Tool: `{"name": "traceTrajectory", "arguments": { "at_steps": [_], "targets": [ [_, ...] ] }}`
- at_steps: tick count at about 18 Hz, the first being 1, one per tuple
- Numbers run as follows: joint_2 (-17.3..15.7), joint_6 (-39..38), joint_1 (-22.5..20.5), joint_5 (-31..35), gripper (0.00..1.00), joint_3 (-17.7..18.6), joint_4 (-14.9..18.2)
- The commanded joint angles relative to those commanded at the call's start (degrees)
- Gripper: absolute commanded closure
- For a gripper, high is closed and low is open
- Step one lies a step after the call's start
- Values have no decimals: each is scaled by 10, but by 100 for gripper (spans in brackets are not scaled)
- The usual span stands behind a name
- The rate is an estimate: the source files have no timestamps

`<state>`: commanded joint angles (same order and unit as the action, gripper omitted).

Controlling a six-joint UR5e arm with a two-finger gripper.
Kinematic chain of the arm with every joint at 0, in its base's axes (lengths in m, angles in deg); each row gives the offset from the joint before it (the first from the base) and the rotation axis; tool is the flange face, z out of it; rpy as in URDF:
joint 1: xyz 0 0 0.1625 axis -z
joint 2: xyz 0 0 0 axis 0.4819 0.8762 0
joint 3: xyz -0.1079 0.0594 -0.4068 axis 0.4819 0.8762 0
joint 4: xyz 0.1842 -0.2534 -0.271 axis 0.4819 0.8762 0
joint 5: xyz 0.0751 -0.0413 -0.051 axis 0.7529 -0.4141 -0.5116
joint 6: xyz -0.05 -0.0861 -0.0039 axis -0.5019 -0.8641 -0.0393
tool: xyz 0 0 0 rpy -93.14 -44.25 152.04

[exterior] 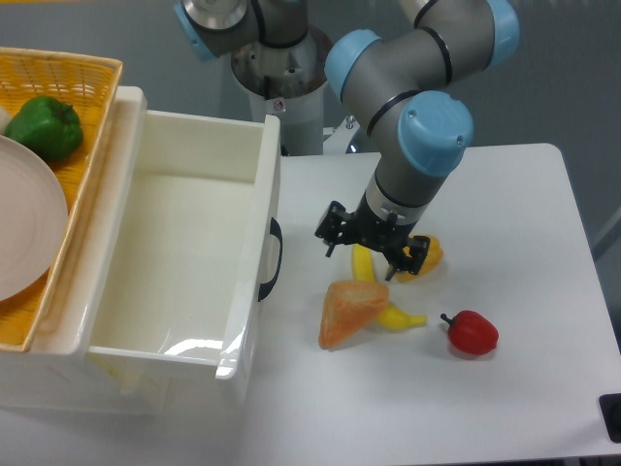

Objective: Slide open the top white drawer

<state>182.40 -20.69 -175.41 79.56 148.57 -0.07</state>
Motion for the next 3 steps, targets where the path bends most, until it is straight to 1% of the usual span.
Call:
{"name": "traceTrajectory", "arguments": {
  "at_steps": [3],
  "targets": [
    [0,0,-1,0,0,0,-1]
  ]
}}
